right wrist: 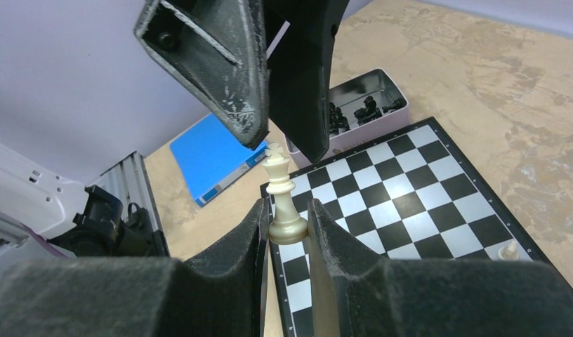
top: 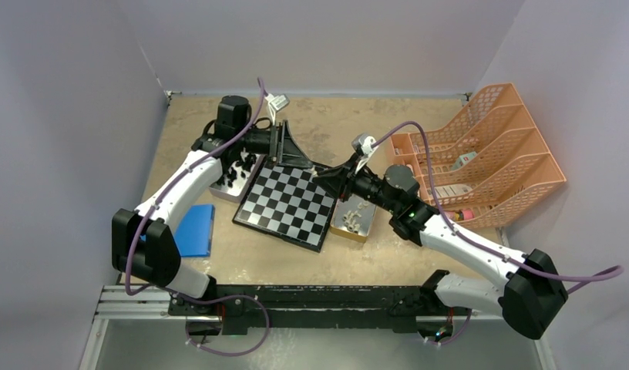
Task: Set up the chess pieces on the board
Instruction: Place the chess piece on the chessboard, then pick up the chess piece from the storage box.
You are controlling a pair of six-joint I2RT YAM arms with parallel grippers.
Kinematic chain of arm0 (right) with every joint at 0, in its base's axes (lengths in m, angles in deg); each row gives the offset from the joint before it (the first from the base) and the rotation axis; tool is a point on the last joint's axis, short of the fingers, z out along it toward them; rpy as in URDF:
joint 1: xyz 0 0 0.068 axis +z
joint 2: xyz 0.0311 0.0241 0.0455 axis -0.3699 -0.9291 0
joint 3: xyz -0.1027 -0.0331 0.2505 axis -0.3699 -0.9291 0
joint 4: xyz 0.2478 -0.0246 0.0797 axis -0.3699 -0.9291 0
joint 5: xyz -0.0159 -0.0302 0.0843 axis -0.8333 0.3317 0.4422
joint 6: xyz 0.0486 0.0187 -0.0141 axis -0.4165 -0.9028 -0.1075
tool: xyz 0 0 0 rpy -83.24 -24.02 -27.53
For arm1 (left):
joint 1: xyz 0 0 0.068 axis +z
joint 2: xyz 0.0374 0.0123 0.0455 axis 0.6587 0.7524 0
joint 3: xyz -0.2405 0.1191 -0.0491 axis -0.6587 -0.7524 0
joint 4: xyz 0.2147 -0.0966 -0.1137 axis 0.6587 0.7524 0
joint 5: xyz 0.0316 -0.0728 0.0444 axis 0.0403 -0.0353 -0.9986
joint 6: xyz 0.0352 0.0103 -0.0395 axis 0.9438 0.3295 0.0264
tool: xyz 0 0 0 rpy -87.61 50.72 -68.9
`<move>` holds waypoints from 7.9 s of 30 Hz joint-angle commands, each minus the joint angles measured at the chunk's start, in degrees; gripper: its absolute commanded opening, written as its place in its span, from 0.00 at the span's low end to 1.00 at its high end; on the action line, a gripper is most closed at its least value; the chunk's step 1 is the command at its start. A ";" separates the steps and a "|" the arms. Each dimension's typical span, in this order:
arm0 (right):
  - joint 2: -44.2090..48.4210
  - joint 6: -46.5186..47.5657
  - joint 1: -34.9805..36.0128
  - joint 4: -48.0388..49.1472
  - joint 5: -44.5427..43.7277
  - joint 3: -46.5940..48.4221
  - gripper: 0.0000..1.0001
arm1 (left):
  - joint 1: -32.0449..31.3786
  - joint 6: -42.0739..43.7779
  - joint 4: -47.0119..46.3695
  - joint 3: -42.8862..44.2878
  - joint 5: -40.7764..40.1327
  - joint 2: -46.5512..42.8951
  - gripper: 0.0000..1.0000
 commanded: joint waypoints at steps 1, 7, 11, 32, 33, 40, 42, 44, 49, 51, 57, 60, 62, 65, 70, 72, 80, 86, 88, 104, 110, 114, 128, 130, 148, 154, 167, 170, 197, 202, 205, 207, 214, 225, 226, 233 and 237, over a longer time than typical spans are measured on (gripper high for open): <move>-0.12 0.02 0.23 0.74 -0.92 3.13 0.16 | -1.54 0.63 -1.05 4.10 0.43 -0.71 0.50; -0.33 -0.01 0.23 0.72 -1.64 3.52 0.16 | -2.76 1.90 1.02 4.20 -1.67 -0.52 0.39; -1.06 0.20 0.21 -0.05 -1.68 3.75 0.16 | -3.84 2.57 1.33 3.38 -2.60 -0.49 0.30; -2.19 0.85 0.22 -0.70 -4.84 3.45 0.16 | -4.13 7.84 7.65 5.10 -6.59 0.35 0.06; -2.33 0.76 0.22 -0.79 -4.69 3.59 0.16 | -4.13 8.10 8.10 5.52 -6.93 0.43 0.04; -2.23 -0.02 0.27 -0.47 -4.76 3.17 0.25 | -4.13 11.18 11.84 8.24 -11.71 1.09 0.00; -2.22 -0.10 0.21 -1.04 -6.15 3.03 0.36 | -4.13 11.28 11.97 8.13 -13.41 1.65 0.00; -1.88 -0.09 0.25 -2.70 -7.30 2.95 0.49 | -4.13 11.61 11.96 7.96 -15.05 2.16 0.00; 1.75 -1.06 0.24 -6.32 -10.06 2.14 0.94 | -4.13 13.52 14.25 9.68 -27.91 3.14 0.00; 3.55 -1.62 0.23 -7.34 -11.86 1.35 0.99 | -4.13 13.66 14.77 10.57 -34.41 3.57 0.00; 8.08 -3.77 0.25 -9.72 -15.05 -1.23 0.99 | -4.13 13.72 9.33 11.08 -46.88 5.51 0.00; 10.10 -3.88 0.22 -11.78 -16.75 -2.00 0.99 | -4.13 13.73 6.61 11.39 -50.37 8.06 0.00; 11.71 -3.97 0.21 -13.36 -18.07 -2.36 0.99 | -4.26 14.10 6.52 13.25 -51.64 10.96 0.00; 14.05 -4.98 0.27 -14.53 -19.43 -3.35 0.99 | -5.70 15.62 8.26 16.49 -56.27 15.22 0.00; 17.95 -4.88 0.15 -14.88 -21.77 -4.35 0.99 | -7.26 16.37 3.52 14.85 -61.50 18.79 0.00; 19.15 -4.71 0.23 -14.72 -22.38 -4.95 0.99 | -7.61 16.52 1.04 13.21 -63.30 19.35 0.00; 20.10 -3.87 0.22 -16.25 -22.10 -4.67 0.99 | -8.25 15.69 -8.07 6.57 -63.71 19.70 0.00; 20.27 -3.10 0.28 -17.90 -22.30 -3.58 0.99 | -10.24 16.21 -7.39 6.83 -63.43 22.40 0.00; 20.73 -3.02 0.23 -18.19 -22.35 -3.53 0.99 | -10.94 16.49 -6.94 7.05 -64.84 23.03 0.00; 23.74 -2.93 0.20 -19.62 -24.00 -4.69 0.99 | -13.36 14.34 -9.18 7.21 -61.86 25.81 0.00; 23.62 -3.18 0.23 -18.80 -24.12 -4.96 0.99 | -13.94 14.20 -9.69 6.48 -62.35 26.60 0.00; 23.04 -3.13 0.20 -18.55 -24.12 -4.47 0.99 | -13.99 15.10 -9.37 6.37 -65.26 26.16 0.00; 22.97 -3.00 0.21 -19.30 -23.81 -4.68 0.99 | -12.22 13.49 -7.29 5.66 -73.48 26.10 0.00; 23.25 -2.98 0.23 -19.45 -23.92 -4.73 0.99 | -11.27 12.37 -6.93 5.32 -72.53 25.96 0.00; 23.76 -3.02 0.27 -19.41 -24.50 -5.45 0.99 | -10.73 11.00 -4.59 4.83 -74.98 25.78 0.12; 23.22 -2.94 0.24 -18.92 -23.32 -5.45 0.99 | -10.84 11.19 -3.22 5.64 -73.38 24.58 0.27; 16.54 -7.21 0.15 -18.35 -24.41 -3.67 0.99 | -10.81 12.25 7.29 14.31 -71.30 13.95 0.47; 12.26 -8.12 0.17 -20.78 -28.68 -1.50 0.99 | -10.80 13.52 8.49 13.48 -68.71 7.74 0.53; -20.84 -5.04 -9.19 -21.35 -30.85 6.21 0.34 | -10.89 20.36 16.33 -19.88 -56.85 -35.66 0.71; -25.54 -5.15 -9.32 -22.28 -30.50 8.63 0.33 | -10.89 20.49 17.45 -19.97 -59.71 -36.62 0.71; -27.74 -5.56 -9.27 -23.35 -30.62 9.81 0.29 | -10.83 21.11 17.26 -20.02 -59.74 -36.36 0.71; -28.54 -5.73 -9.36 -23.86 -30.79 10.25 0.26 | -10.89 21.20 17.75 -19.71 -60.29 -36.07 0.71; -29.87 -6.05 -9.26 -26.20 -31.64 11.26 0.25 | -10.84 20.98 17.83 -19.98 -60.48 -36.82 0.71; -31.48 -5.55 -9.22 -28.13 -31.32 11.99 0.27 | -10.83 20.68 18.29 -19.86 -61.65 -36.55 0.71; -31.48 -5.45 -9.25 -27.99 -31.32 11.99 0.26 | -10.81 20.55 18.34 -19.88 -61.86 -36.68 0.71; -31.13 -4.77 -9.28 -27.77 -33.86 12.24 0.16 | -10.88 20.49 18.26 -20.00 -62.87 -37.29 0.71; -29.48 -4.39 -9.21 -28.44 -33.80 12.23 0.14 | -10.89 20.49 18.33 -20.00 -62.95 -37.18 0.71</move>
